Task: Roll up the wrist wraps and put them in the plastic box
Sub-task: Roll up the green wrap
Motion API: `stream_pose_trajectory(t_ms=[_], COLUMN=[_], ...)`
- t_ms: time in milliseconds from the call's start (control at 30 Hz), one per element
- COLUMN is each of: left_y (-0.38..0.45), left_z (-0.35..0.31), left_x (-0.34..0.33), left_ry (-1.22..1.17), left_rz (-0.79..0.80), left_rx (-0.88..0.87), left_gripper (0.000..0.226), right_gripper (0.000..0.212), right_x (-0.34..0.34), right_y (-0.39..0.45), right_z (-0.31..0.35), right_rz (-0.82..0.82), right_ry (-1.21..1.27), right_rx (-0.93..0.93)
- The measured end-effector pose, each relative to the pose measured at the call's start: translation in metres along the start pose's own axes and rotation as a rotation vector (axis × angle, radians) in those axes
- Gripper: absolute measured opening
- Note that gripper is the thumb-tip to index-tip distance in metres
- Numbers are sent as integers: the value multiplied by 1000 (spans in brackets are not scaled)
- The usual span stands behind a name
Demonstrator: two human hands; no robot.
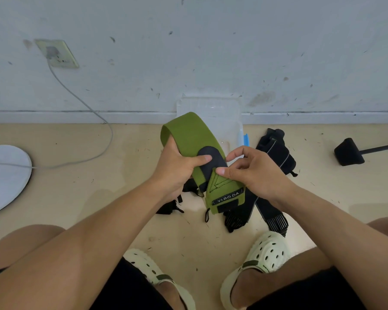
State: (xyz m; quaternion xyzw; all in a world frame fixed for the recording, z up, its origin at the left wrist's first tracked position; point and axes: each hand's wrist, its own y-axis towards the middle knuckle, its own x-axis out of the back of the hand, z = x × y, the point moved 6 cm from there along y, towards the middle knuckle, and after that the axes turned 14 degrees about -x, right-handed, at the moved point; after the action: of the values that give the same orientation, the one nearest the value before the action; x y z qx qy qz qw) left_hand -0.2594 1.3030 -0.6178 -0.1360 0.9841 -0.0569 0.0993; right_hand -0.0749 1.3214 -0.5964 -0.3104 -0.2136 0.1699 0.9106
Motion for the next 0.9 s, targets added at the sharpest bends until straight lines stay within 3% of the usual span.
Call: stream_pose_trajectory(t_ms=[133, 300, 500, 633, 833, 900], left_y=[0, -1, -3, -4, -4, -6], left_z=[-1, -1, 1, 1, 1, 1], left_x=[-1, -1, -4, -5, -4, -6], left_ry=[27, 44, 88, 93, 115, 121], left_rz=[36, 51, 106, 127, 134, 151], left_rx=[8, 23, 34, 50, 51, 45], left_gripper=[64, 62, 61, 61, 51, 50], right_gripper=[43, 20, 29, 46, 35, 46], right_x=[0, 0, -2, -4, -3, -6], right_y=[3, 7, 7, 8, 2, 3], right_z=[-3, -5, -10, -14, -5, -6], right_rz=[8, -7, 28, 34, -60, -58], right_ry=[-25, -112, -161, -220, -124, -135], right_rx=[-18, 29, -29, -62, 30, 29])
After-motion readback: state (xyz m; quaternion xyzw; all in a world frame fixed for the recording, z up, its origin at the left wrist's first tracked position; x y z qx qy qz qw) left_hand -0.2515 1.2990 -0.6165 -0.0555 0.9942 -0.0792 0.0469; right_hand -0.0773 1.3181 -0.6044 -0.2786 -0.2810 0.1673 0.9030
